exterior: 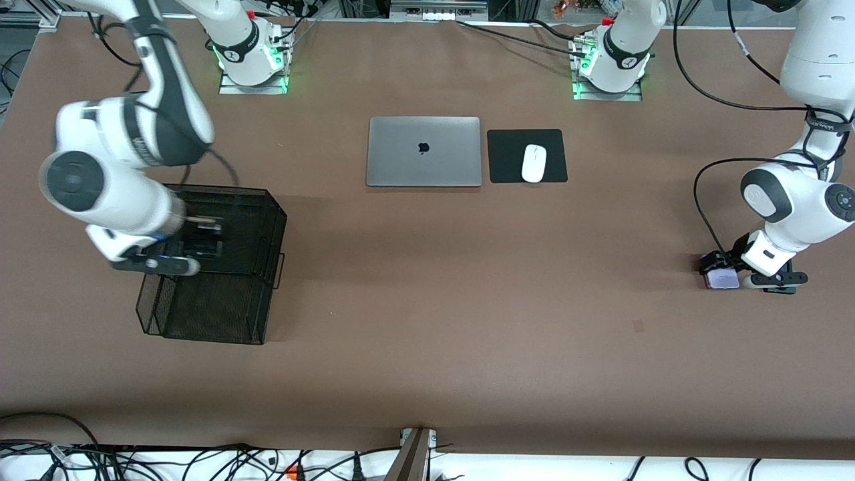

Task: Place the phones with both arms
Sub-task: 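Lower the black phone into the basket while the left gripper grasps the white phone, then carry the white phone with the left gripper beside the laptop and release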

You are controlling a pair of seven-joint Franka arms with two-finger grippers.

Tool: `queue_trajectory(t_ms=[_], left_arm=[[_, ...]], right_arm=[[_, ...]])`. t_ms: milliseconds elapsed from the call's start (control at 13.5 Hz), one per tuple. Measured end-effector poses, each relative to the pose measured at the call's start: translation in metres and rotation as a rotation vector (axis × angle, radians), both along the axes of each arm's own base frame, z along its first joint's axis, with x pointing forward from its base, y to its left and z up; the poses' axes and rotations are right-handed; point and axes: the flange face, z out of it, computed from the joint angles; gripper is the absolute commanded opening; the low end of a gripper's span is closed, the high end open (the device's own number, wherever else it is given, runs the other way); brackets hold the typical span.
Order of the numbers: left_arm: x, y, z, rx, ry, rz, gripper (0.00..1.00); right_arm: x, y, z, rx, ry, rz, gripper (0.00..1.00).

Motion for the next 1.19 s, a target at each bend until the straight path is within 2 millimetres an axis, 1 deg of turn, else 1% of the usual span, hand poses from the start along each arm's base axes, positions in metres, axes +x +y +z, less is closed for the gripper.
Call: queue_trajectory(t_ms=[74, 148, 222, 296, 370, 519, 667, 741, 815, 889, 963, 1037, 1111, 1185], left_arm=[[0.007, -0.006, 0.005, -0.017, 0.020, 0.003, 0.00], [0.018, -0.015, 0.014, -0.037, 0.042, 0.012, 0.00], [0.032, -0.030, 0.026, -0.058, 0.069, 0.027, 0.00], [0.046, -0.051, 0.038, -0.075, 0.093, 0.038, 0.00], [0.060, -0.079, 0.051, -0.084, 0.110, 0.051, 0.00], [0.080, -0.140, 0.067, -0.087, 0.120, 0.066, 0.00], [0.086, -0.203, 0.071, -0.085, 0.126, 0.056, 0.00], [0.085, -0.236, 0.072, -0.085, 0.137, 0.046, 0.00], [0.083, -0.273, 0.074, -0.084, 0.154, 0.038, 0.00], [0.080, -0.313, 0.079, -0.081, 0.175, 0.035, 0.00], [0.075, -0.354, 0.085, -0.078, 0.186, 0.034, 0.00], [0.069, -0.397, 0.093, -0.075, 0.186, 0.037, 0.00], [0.059, -0.440, 0.100, -0.073, 0.183, 0.037, 0.00], [0.046, -0.482, 0.101, -0.068, 0.187, 0.033, 0.00]], right_arm=[[-0.008, -0.017, -0.013, 0.006, -0.007, -0.004, 0.00], [-0.017, -0.027, -0.028, 0.014, -0.019, -0.010, 0.00], [-0.027, -0.035, -0.044, 0.021, -0.031, -0.006, 0.00], [-0.037, -0.042, -0.057, 0.025, -0.042, 0.003, 0.00], [-0.047, -0.050, -0.068, 0.027, -0.045, 0.009, 0.00], [-0.060, -0.065, -0.077, 0.026, -0.041, 0.000, 0.00], [-0.064, -0.076, -0.076, 0.029, -0.040, -0.024, 0.01], [-0.065, -0.080, -0.076, 0.037, -0.040, -0.040, 0.10], [-0.065, -0.082, -0.077, 0.048, -0.046, -0.054, 0.13], [-0.065, -0.082, -0.077, 0.056, -0.060, -0.060, 0.21], [-0.064, -0.082, -0.078, 0.058, -0.074, -0.061, 0.66], [-0.063, -0.081, -0.081, 0.059, -0.085, -0.062, 0.82], [-0.062, -0.081, -0.083, 0.061, -0.091, -0.064, 0.91], [-0.062, -0.081, -0.084, 0.061, -0.095, -0.065, 0.99]])
